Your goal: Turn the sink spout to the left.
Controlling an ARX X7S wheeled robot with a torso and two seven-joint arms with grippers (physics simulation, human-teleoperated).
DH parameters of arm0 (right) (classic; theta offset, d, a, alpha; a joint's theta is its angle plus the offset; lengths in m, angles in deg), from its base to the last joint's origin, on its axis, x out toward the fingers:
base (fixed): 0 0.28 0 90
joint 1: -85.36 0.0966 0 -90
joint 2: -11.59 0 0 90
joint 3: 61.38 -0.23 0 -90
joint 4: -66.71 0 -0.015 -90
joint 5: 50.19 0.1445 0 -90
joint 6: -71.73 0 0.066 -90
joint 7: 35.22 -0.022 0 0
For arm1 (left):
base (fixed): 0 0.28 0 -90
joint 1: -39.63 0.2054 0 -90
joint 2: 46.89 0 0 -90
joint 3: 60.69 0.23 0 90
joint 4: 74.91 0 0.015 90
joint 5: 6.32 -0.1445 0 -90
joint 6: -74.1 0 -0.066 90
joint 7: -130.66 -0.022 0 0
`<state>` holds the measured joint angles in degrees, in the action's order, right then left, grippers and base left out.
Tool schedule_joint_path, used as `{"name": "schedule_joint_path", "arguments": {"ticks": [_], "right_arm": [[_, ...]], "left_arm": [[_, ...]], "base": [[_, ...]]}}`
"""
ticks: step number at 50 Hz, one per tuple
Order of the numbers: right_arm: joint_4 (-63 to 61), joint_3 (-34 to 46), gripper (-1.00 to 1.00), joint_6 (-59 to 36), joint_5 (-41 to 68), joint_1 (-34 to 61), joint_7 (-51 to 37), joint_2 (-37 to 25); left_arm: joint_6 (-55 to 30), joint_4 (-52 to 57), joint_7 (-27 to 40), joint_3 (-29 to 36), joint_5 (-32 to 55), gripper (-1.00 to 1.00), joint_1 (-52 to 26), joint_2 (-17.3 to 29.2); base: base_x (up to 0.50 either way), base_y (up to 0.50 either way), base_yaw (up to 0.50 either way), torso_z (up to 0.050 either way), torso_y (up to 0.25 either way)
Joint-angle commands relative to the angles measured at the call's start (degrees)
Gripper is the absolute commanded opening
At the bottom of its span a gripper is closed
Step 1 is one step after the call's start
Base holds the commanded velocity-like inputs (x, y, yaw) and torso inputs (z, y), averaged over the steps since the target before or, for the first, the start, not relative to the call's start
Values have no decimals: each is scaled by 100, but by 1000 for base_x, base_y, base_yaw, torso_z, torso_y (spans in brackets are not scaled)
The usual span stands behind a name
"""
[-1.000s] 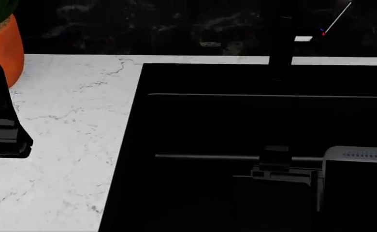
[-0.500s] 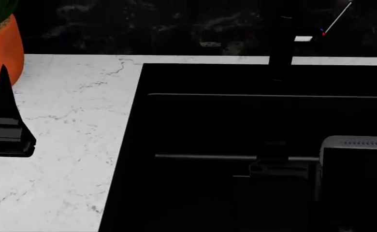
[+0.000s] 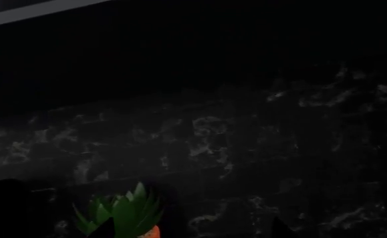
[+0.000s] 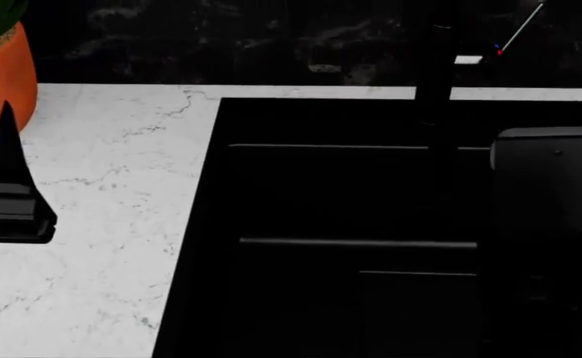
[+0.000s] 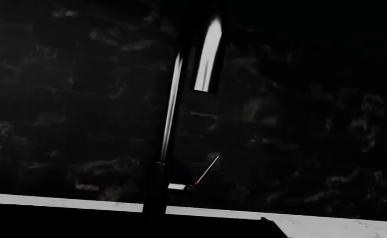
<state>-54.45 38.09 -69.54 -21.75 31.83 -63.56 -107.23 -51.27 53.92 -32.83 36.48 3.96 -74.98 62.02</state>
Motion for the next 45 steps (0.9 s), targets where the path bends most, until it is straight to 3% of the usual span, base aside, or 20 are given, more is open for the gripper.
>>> {"name": "schedule_joint_path", "arguments": {"ticks": [1, 20, 41, 45], "right_arm": [[152, 44, 100, -572, 191, 723, 40, 3], [212, 24, 100, -1018, 401, 1638, 180, -55], [245, 49, 100, -949, 356, 1680, 177, -79], [370, 77, 100, -929, 281, 1813, 162, -101]], "left_arm": [[40, -60, 20, 86, -18, 100, -9, -6], [160, -227, 54, 237, -80, 100, -27, -12], [206, -276, 81, 165, 33, 100, -31, -25], [168, -287, 55, 511, -226, 100, -84, 100]], "base": [[0, 0, 0, 0, 0], [0, 0, 0, 0, 0], [0, 0, 0, 0, 0], [0, 0, 0, 0, 0]]}}
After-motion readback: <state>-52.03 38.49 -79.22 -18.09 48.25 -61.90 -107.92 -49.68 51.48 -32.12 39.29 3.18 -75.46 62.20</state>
